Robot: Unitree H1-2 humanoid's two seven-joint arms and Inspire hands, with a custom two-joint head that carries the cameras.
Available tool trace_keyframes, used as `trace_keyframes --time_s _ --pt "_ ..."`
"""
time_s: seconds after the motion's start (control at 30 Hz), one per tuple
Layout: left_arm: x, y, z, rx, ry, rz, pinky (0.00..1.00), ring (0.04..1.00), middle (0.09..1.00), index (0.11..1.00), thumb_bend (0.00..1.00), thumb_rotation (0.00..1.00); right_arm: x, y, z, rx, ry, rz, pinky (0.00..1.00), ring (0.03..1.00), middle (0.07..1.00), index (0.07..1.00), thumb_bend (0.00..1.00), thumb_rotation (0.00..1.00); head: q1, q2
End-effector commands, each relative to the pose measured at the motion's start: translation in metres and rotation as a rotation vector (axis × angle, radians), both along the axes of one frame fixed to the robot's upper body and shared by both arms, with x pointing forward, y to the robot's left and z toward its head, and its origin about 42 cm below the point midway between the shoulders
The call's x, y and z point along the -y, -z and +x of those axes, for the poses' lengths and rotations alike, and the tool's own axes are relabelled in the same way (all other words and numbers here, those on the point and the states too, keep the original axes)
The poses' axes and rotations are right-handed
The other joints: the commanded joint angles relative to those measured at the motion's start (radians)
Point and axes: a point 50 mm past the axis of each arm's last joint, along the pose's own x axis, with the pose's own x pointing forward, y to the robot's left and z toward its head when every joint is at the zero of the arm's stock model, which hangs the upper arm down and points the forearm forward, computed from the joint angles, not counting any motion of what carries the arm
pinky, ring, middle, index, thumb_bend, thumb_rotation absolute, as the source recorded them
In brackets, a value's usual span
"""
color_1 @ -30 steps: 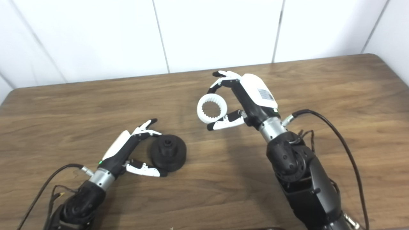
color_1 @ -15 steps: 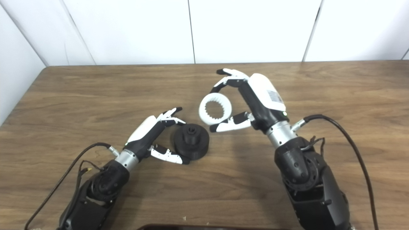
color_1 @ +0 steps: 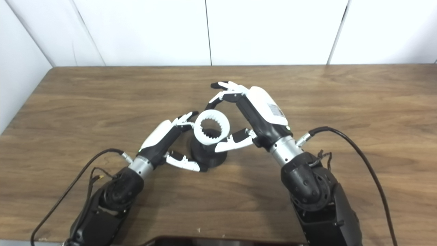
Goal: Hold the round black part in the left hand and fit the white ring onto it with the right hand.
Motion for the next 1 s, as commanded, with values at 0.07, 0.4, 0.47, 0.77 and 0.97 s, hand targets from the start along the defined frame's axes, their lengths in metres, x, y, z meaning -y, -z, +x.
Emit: trace_keyframes --time_s 0.07,0.4,0.47,0.77,0.97 --pt "0.011 0.002 -0.002 -0.033 0.037 -0.002 1.00 1.000 1.000 0.622 0.97 0.34 -0.009 -0.016 -0.003 0.068 -0.027 0.023 0.92 0.913 0.869 0.493 0.52 0.16 0.009 0.004" --pt "0.010 0.000 -0.004 -0.032 0.032 -0.007 1.00 1.000 1.000 0.622 0.97 0.33 -0.013 -0.002 0.004 0.036 -0.027 -0.004 0.93 0.914 0.871 0.493 0.52 0.16 0.013 0.008" --pt "0.009 -0.001 -0.004 -0.027 0.035 -0.006 1.00 1.000 1.000 0.618 0.96 0.33 -0.013 -0.002 0.006 0.033 -0.019 -0.009 0.92 0.915 0.873 0.493 0.52 0.16 0.009 0.009" --pt "0.005 0.000 -0.004 -0.026 0.039 -0.010 1.00 1.000 1.000 0.621 0.97 0.35 -0.009 -0.012 0.014 0.054 0.000 0.004 0.94 0.924 0.877 0.494 0.52 0.16 -0.006 0.010" --pt "0.002 0.000 -0.005 -0.030 0.038 -0.010 1.00 1.000 1.000 0.623 0.97 0.35 -0.007 -0.013 0.016 0.049 0.007 0.018 0.95 0.921 0.877 0.493 0.52 0.16 -0.006 0.010"
